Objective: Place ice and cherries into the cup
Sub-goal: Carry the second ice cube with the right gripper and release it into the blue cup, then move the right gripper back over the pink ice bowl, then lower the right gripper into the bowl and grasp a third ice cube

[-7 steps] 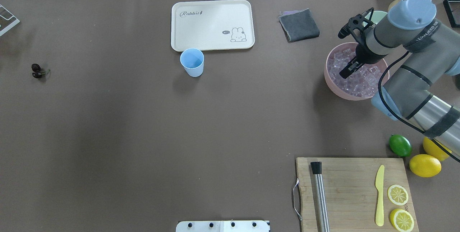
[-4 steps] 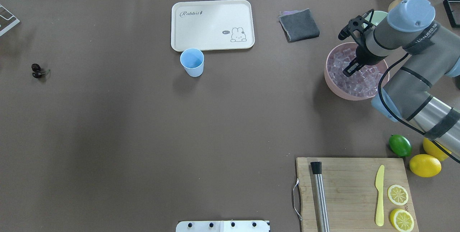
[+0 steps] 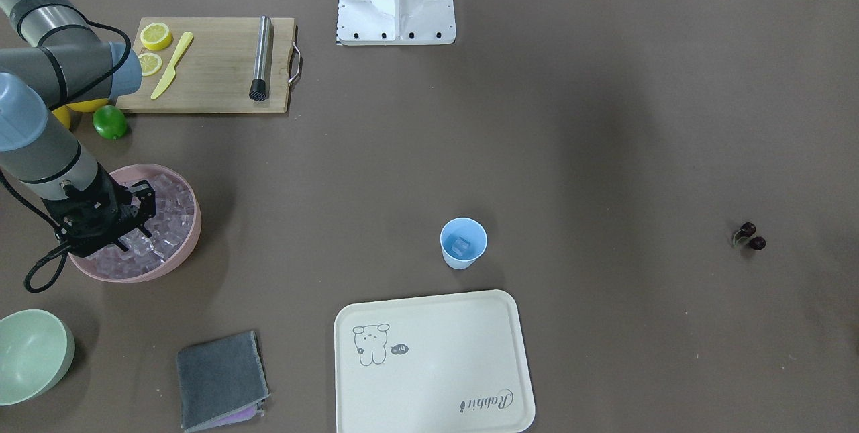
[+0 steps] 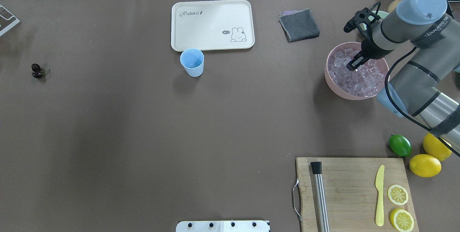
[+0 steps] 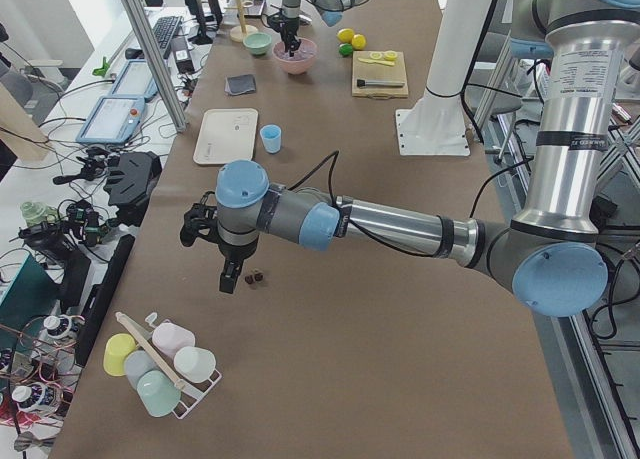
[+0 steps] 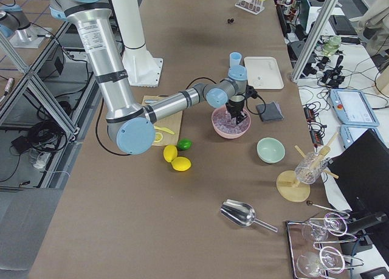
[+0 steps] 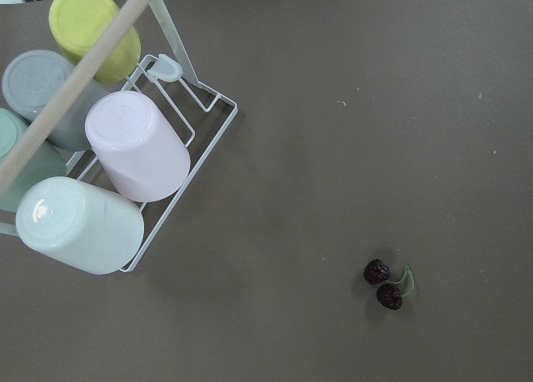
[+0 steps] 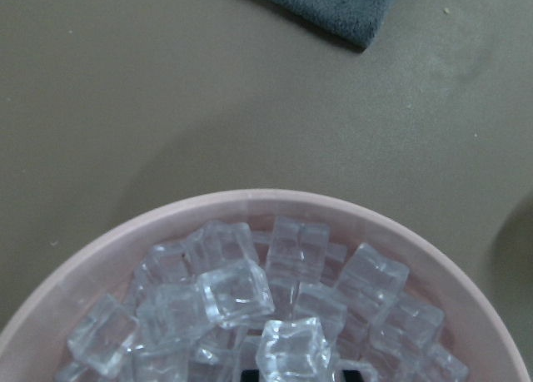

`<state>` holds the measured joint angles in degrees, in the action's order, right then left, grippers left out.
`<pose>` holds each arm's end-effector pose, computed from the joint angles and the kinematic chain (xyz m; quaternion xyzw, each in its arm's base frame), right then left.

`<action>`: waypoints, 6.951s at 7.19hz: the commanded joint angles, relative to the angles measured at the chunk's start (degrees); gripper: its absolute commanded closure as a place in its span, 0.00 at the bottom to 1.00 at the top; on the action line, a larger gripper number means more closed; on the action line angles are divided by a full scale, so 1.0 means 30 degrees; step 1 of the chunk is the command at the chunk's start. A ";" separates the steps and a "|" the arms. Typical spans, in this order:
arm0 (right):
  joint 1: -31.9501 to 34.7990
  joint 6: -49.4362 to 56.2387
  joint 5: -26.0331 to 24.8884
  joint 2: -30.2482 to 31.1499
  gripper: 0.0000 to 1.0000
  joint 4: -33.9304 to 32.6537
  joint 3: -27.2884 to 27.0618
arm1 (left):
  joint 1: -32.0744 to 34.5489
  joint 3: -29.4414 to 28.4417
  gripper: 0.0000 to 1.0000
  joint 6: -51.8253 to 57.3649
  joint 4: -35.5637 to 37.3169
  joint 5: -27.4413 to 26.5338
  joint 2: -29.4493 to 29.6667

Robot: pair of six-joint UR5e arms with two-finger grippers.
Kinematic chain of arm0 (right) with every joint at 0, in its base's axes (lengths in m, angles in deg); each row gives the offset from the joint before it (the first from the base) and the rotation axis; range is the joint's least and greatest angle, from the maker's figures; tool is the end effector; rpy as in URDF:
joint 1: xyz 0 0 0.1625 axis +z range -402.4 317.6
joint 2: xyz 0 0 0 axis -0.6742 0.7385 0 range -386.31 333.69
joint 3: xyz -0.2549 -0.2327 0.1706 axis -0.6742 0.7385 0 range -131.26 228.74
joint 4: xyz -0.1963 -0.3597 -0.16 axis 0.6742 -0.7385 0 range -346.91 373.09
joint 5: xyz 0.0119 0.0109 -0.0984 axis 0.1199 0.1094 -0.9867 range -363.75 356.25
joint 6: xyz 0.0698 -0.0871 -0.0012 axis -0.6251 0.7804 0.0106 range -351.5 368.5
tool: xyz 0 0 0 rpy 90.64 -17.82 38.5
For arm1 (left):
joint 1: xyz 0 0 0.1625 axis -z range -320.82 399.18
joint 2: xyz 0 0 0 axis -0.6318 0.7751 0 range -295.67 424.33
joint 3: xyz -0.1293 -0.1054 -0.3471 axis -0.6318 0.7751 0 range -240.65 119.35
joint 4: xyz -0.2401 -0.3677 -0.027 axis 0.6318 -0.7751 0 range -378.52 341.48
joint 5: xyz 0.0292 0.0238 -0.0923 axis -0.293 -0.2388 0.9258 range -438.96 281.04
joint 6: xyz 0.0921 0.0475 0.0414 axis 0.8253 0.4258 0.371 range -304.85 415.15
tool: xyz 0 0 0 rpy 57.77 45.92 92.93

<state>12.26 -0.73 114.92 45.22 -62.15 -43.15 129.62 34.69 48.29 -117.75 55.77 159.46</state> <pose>-0.3127 -0.5788 0.4045 0.1810 -0.3293 -0.2814 0.8829 -0.0591 -0.5669 0.5110 0.1369 0.3832 0.0070 0.9134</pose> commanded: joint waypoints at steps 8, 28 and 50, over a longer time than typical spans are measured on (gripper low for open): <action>-0.6023 -1.2439 -0.3892 -1.4495 1.00 -0.5099 0.6776 | -0.0147 -0.0198 0.02 0.0000 0.0000 0.0000 0.0137; 0.0261 -0.4599 0.1576 -0.4052 0.02 -0.2823 -0.2196 | -0.0264 -0.2161 0.02 0.0029 -0.1756 0.0000 0.0607; -0.0435 -0.1027 -0.0357 -0.0081 1.00 0.0939 0.0834 | -0.0293 -0.1751 0.02 0.0000 -0.1816 0.0000 0.0460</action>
<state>10.89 -3.75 113.91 44.99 -59.34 -40.54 128.75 29.45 48.30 -123.19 55.80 160.85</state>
